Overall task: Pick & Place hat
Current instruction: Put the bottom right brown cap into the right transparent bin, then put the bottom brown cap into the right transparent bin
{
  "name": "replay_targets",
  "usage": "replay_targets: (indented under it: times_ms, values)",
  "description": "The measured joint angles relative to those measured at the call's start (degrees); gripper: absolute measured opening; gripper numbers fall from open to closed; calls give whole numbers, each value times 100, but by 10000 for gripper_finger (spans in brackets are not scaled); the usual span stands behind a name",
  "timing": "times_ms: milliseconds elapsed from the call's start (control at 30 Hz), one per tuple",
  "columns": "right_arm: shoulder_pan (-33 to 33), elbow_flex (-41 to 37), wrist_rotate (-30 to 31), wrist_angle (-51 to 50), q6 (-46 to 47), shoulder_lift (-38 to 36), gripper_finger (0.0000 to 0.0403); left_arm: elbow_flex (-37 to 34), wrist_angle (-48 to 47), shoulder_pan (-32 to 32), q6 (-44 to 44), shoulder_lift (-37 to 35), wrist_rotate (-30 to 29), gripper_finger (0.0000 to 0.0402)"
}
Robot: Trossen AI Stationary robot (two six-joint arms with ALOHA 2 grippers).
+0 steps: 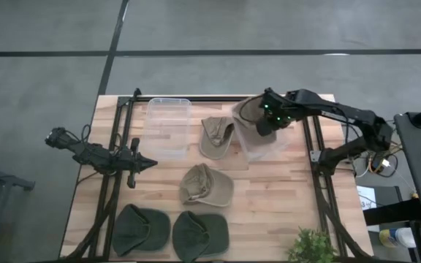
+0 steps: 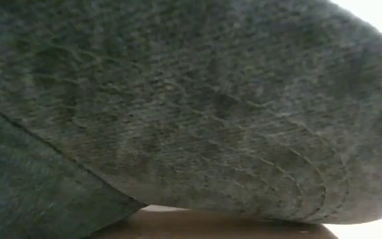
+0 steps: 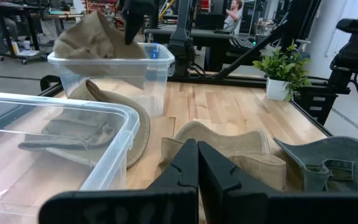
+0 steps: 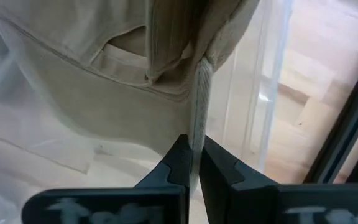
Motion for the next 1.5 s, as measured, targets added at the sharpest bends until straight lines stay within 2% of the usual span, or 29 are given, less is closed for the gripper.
replay_targets:
  times_ms: [400,767,933,1200,1500]
  values:
    - [-75,10,-414,5,-266,644,21,0,1,0,0,0,0,0]
    - [-69,811,-422,-22,-734,711,156,2,2,0,0,0,0,0]
    - [-4,1360,-687,-62,-886,649,191,0,0,0,0,0,0,0]
    - [901,1740,-762,200,-1655,552,186,0,0,0,0,1,1,0]
    - [2270,1698,-716,1677,-2482,576,178,0,2,0,0,0,0,0]
